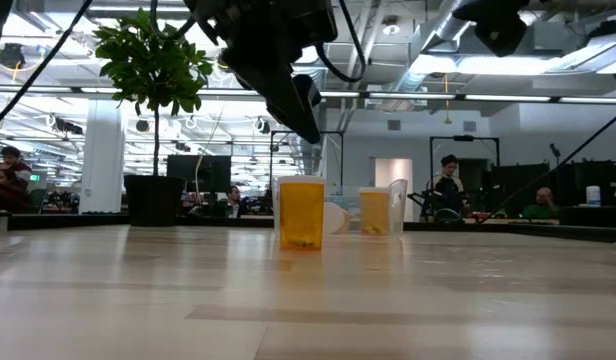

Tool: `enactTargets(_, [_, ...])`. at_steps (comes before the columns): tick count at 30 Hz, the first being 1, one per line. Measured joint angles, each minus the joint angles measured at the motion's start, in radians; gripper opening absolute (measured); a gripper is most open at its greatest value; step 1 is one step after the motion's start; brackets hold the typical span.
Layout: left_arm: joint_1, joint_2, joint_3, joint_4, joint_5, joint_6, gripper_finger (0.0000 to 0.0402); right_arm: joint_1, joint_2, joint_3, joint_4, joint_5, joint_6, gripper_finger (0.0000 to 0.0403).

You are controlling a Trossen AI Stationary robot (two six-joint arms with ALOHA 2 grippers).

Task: Pick and place pill bottles into a basket
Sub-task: Put the orange pill bottle into the transparent bin

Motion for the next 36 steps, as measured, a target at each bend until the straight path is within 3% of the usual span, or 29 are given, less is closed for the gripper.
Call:
enactTargets(6, [0.000, 0.001, 0.000, -0.004, -0.061, 0.020, 0.0259, 0.000, -0.006, 0.000, -0.047, 0.038, 0.000, 0.0234])
enactTargets(24, [0.000, 0.001, 0.000, 0.004, -0.075, 0.015, 0.0259, 0.002, -0.003, 0.000, -0.045, 0.059, -0.016, 0.0234])
enactTargets(36, [0.006, 0.001, 0.000, -0.040, -0.104, -0.093, 0.0267, 0.002, -0.003, 0.000, -0.047, 0.058, -0.032, 0.0234])
